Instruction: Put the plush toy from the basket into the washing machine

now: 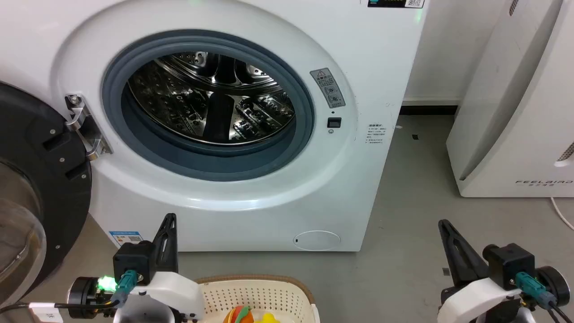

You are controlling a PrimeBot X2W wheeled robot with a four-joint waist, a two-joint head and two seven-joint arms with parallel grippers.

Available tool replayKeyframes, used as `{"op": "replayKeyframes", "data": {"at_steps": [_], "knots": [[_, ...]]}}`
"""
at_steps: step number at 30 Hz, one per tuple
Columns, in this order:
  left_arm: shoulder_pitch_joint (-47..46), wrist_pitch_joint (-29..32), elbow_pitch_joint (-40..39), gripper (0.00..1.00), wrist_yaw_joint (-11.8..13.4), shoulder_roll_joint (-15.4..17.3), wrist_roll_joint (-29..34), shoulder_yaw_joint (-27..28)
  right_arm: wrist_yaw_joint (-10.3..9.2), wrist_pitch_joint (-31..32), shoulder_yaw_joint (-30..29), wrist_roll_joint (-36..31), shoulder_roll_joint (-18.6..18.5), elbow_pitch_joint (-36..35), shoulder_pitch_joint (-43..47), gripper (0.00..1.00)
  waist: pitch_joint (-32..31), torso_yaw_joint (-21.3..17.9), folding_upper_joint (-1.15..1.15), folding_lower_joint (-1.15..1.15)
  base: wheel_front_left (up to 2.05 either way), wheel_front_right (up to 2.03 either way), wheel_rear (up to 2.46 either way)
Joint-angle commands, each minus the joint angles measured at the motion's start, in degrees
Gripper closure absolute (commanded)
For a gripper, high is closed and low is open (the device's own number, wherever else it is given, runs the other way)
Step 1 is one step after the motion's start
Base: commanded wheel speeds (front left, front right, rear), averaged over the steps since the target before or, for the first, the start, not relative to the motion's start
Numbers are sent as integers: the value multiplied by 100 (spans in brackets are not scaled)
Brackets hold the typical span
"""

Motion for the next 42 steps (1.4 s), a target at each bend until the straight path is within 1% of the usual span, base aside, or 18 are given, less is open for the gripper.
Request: {"op": "replayKeyframes", "data": {"at_steps": [1, 28, 29, 42], "knots": [[73, 2, -25, 100, -25, 4, 15, 5, -5, 8, -3, -44, -3, 14, -78, 100, 0, 0, 0, 0, 0, 0, 0], [73, 2, -25, 100, -25, 4, 15, 5, -5, 8, -3, -44, -3, 14, -78, 100, 0, 0, 0, 0, 0, 0, 0], [0, 0, 0, 0, 0, 0, 0, 0, 0, 0, 1, 0, 0, 0, 0, 0, 0, 0, 0, 0, 0, 0, 0], [-89, -160, 113, 0, 104, 0, -87, -93, -1, -160, -142, 217, 0, -102, 9, 0, 55, -11, 0, 0, 0, 0, 0]]}}
